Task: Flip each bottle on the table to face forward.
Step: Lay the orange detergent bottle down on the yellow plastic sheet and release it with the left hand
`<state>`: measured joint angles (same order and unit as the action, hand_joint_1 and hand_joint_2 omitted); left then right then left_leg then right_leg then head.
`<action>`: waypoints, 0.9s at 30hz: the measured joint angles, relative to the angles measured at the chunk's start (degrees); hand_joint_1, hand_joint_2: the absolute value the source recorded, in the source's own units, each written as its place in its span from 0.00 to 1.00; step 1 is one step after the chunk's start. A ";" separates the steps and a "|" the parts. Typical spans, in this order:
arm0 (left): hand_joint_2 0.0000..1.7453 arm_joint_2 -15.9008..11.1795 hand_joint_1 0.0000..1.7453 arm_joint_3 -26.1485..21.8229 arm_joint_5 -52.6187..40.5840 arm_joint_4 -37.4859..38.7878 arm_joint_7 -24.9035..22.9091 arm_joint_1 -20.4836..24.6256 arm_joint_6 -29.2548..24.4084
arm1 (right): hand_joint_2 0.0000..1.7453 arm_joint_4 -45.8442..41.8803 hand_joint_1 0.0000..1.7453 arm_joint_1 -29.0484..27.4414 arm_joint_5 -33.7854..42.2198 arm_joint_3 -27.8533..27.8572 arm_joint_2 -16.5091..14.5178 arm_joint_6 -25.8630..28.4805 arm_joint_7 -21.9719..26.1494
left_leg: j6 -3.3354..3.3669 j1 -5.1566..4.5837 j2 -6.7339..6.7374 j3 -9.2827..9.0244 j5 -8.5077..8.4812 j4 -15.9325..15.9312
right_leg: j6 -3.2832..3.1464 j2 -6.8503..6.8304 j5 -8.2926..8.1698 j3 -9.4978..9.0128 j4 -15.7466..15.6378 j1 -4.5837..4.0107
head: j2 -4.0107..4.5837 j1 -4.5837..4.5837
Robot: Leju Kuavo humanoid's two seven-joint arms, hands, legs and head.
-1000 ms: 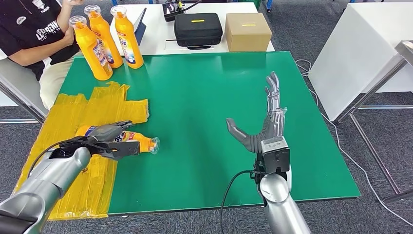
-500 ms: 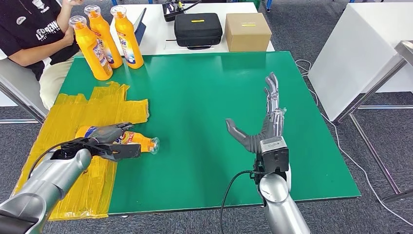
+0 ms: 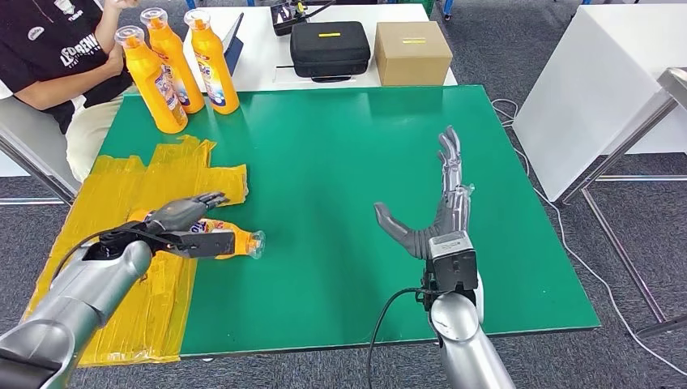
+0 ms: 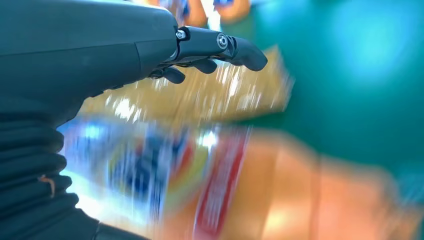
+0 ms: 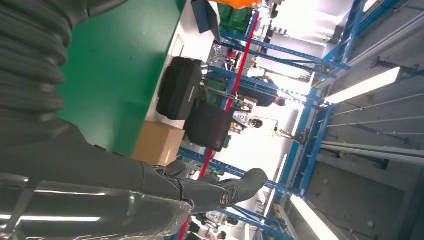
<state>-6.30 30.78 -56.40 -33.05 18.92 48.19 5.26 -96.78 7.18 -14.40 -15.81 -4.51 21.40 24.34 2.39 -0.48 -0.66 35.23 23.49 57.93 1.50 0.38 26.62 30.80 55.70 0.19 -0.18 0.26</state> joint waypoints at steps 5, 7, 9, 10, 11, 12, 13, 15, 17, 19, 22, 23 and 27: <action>0.00 -2.24 0.00 0.00 1.79 -10.75 -0.66 0.54 4.35 | 1.00 0.00 0.00 -0.84 -0.20 0.09 -0.02 -0.18 0.02 | 0.00 -0.01 0.05 0.00 0.01 0.00 | 0.00 0.01 0.00 0.00 -0.01 0.00 | -0.01 0.00; 0.00 -2.82 0.00 0.05 1.67 -13.07 -0.64 0.58 4.16 | 1.00 -0.01 0.00 -0.97 -0.25 0.13 -0.02 -0.17 0.03 | 0.00 -0.01 0.03 0.00 0.00 0.00 | 0.00 0.01 0.00 0.01 -0.01 0.00 | 0.00 -0.01; 0.00 -3.37 0.00 0.14 1.45 -15.07 -0.64 0.56 3.90 | 1.00 -0.01 0.00 -1.06 -0.32 0.17 -0.02 -0.18 0.03 | 0.00 0.00 0.02 0.00 0.00 0.00 | 0.00 0.01 0.00 0.01 -0.01 0.00 | 0.01 -0.01; 0.00 -3.68 0.00 0.21 1.42 -16.24 -0.75 0.56 4.03 | 1.00 -0.02 0.00 -1.12 -0.34 0.21 -0.02 -0.18 0.03 | 0.00 0.00 0.02 0.00 0.00 0.00 | 0.00 0.01 0.00 0.00 -0.01 0.00 | 0.01 -0.01; 0.00 -4.07 0.00 0.29 1.53 -17.74 -0.97 0.56 4.40 | 1.00 -0.03 0.00 -1.22 -0.35 0.28 -0.02 -0.18 0.03 | 0.00 0.00 0.02 0.00 0.00 0.00 | 0.00 0.01 0.00 0.00 -0.01 0.00 | 0.01 0.00; 0.00 -4.53 0.00 0.40 1.79 -19.52 -1.28 0.56 4.97 | 1.00 -0.04 0.00 -1.37 -0.34 0.37 -0.02 -0.18 0.03 | 0.00 0.00 0.02 0.00 0.00 0.00 | 0.00 0.01 0.00 0.00 0.00 0.00 | 0.00 0.00; 0.00 -5.05 0.00 0.51 2.13 -21.50 -1.65 0.54 5.63 | 1.00 -0.08 0.00 -1.54 -0.34 0.45 -0.01 -0.21 0.03 | 0.00 0.00 0.02 0.00 0.00 0.00 | 0.00 0.01 0.00 0.00 0.00 -0.01 | 0.00 0.00; 0.00 -6.11 0.00 0.67 2.61 -25.67 -2.60 0.31 6.48 | 1.00 -0.20 0.00 -1.90 -0.33 0.55 -0.01 -0.38 0.03 | 0.00 0.00 0.03 0.00 0.01 0.00 | 0.00 0.01 0.00 0.00 0.00 -0.01 | 0.00 -0.01; 0.00 -7.04 0.00 0.71 2.20 -29.45 -3.80 -0.35 6.09 | 1.00 -0.32 0.00 -2.15 -0.33 0.57 -0.02 -0.61 0.04 | -0.01 0.00 0.04 0.00 0.01 0.00 | 0.00 0.01 0.01 0.00 -0.01 -0.01 | 0.00 -0.01; 0.00 -7.73 0.00 0.75 1.03 -32.67 -4.88 -1.57 4.64 | 1.00 -0.36 0.00 -2.29 -0.43 0.58 -0.04 -0.75 0.07 | -0.01 0.00 0.04 0.00 0.02 0.00 | 0.00 0.01 0.01 0.01 -0.01 0.00 | 0.00 -0.01; 0.00 -8.13 0.00 0.71 -0.45 -36.60 -5.67 -4.27 1.51 | 1.00 -0.48 0.00 -2.54 -1.00 0.58 -0.11 -0.74 0.22 | -0.01 0.00 0.03 0.00 0.02 0.00 | 0.00 0.01 0.01 0.02 -0.02 0.00 | 0.00 -0.01; 0.25 -8.11 0.00 0.60 -0.53 -37.86 -5.61 -5.34 0.48 | 1.00 -0.63 0.00 -2.71 -1.27 0.58 -0.13 -0.72 0.28 | -0.01 -0.01 0.03 0.00 0.02 0.00 | 0.00 0.01 0.01 0.02 -0.02 0.00 | 0.00 -0.01; 1.00 -6.17 0.00 -1.41 8.92 -43.56 -2.04 -11.21 -1.42 | 1.00 -1.90 0.00 -3.14 -1.57 0.74 -0.14 -0.84 0.45 | 0.00 -0.04 0.04 0.00 0.03 0.00 | 0.00 0.02 0.02 0.03 -0.04 0.05 | 0.00 -0.01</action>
<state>-12.47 29.37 -47.48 -76.61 16.89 36.98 3.84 -98.68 4.04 -15.98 -15.07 -4.65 20.56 24.80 2.39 -0.53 -0.63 35.23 23.51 57.93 1.51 0.39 26.64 30.82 55.66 0.24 -0.18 0.25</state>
